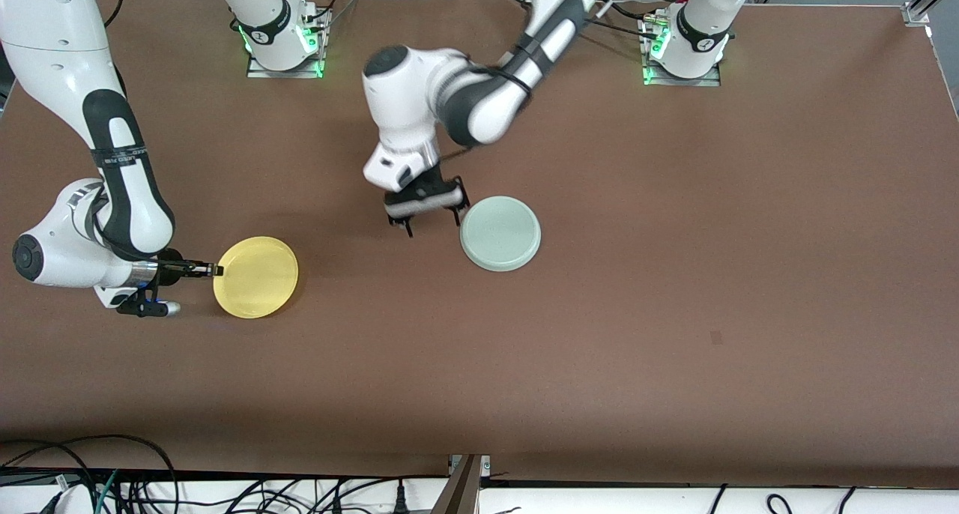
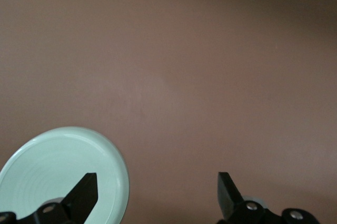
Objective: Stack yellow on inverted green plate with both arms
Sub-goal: 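Lower the inverted green plate with the left gripper while the right grasps yellow, then release the green plate with the left gripper while the right lifts yellow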
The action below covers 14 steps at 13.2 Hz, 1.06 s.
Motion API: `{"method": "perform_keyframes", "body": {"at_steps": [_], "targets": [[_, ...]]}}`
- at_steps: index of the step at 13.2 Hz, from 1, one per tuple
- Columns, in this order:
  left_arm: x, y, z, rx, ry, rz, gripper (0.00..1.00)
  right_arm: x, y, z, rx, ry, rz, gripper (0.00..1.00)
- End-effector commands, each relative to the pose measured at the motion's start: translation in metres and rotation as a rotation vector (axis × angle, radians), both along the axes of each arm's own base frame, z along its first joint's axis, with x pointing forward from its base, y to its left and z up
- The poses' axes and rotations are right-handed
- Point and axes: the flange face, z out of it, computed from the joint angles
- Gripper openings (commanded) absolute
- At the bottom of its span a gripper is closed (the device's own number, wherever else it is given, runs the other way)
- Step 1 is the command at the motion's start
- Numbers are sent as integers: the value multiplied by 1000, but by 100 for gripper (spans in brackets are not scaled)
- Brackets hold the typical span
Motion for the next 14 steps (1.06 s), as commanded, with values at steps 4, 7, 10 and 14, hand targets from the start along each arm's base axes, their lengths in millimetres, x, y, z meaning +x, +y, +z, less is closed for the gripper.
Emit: {"method": "perform_keyframes", "body": {"at_steps": [4,7,10,14], "targets": [[102,135,116,-293,134,303,100,24,82,73,103,-51,56,0],[119,214,179,-305,198,339,100,21,171,82,150,3,-8,0],[123,308,233,-254,273,205,100,7,265,91,149,56,-92,0],[115,421,271,-163,359,-118,100,-43,405,93,90,69,-165,0]]}}
